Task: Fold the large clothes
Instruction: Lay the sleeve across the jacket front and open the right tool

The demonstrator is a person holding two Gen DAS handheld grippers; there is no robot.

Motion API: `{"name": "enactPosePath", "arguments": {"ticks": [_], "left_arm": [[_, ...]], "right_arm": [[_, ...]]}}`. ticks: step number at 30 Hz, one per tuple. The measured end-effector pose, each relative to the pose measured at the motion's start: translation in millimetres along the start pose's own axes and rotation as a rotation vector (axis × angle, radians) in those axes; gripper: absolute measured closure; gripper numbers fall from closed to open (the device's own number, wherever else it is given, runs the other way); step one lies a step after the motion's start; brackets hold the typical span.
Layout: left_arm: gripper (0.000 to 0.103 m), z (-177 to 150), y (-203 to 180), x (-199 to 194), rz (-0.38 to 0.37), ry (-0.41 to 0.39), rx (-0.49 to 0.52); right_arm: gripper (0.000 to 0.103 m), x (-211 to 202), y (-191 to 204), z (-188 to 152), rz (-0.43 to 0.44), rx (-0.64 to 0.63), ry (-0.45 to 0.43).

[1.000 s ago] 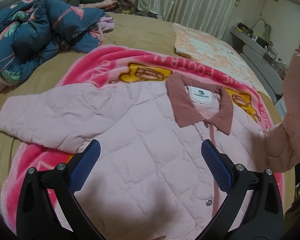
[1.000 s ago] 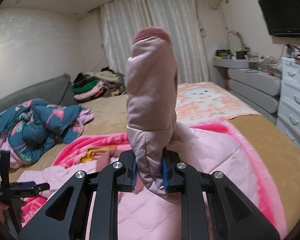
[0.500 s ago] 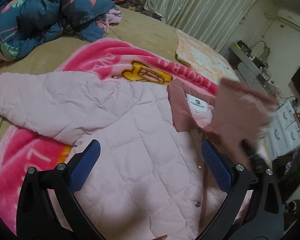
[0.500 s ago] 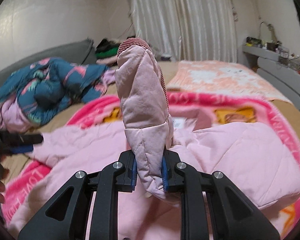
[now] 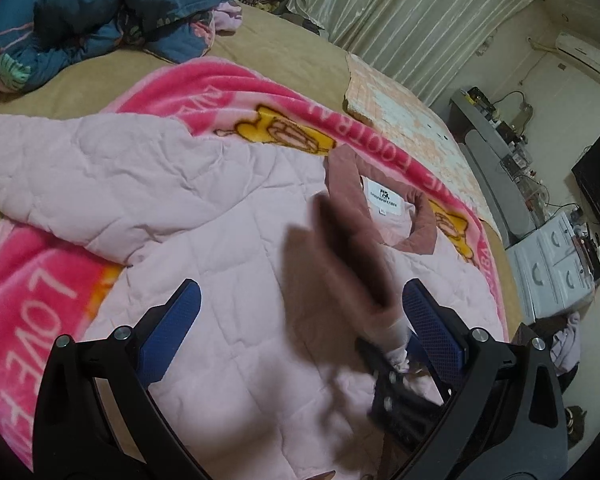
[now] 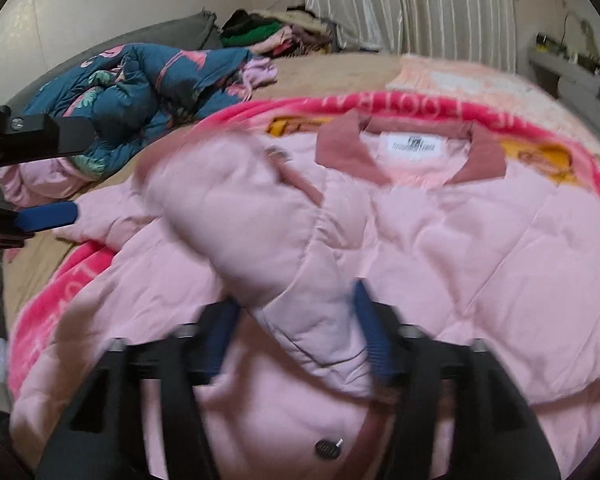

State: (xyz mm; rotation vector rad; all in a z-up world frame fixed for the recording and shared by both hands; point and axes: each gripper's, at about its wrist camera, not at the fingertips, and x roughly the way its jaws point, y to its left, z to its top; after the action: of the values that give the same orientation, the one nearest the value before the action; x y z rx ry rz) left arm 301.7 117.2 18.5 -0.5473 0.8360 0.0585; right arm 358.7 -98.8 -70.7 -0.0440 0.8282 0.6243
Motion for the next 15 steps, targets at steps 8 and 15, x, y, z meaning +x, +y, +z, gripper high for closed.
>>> {"name": "enactPosePath", "arguments": {"ticks": [8, 15], "left_arm": [[0.008, -24.6, 0.7, 32.8, -0.068, 0.117, -0.028], [0.009, -49.4, -4.3, 82.1, -0.105, 0.239, -0.091]], "right_arm": [[0.012, -77.2, -42.5, -25.6, -0.003, 0.127, -0.053], [0.012, -130.7, -106.1, -49.4, -0.143, 0.248, -0.102]]}}
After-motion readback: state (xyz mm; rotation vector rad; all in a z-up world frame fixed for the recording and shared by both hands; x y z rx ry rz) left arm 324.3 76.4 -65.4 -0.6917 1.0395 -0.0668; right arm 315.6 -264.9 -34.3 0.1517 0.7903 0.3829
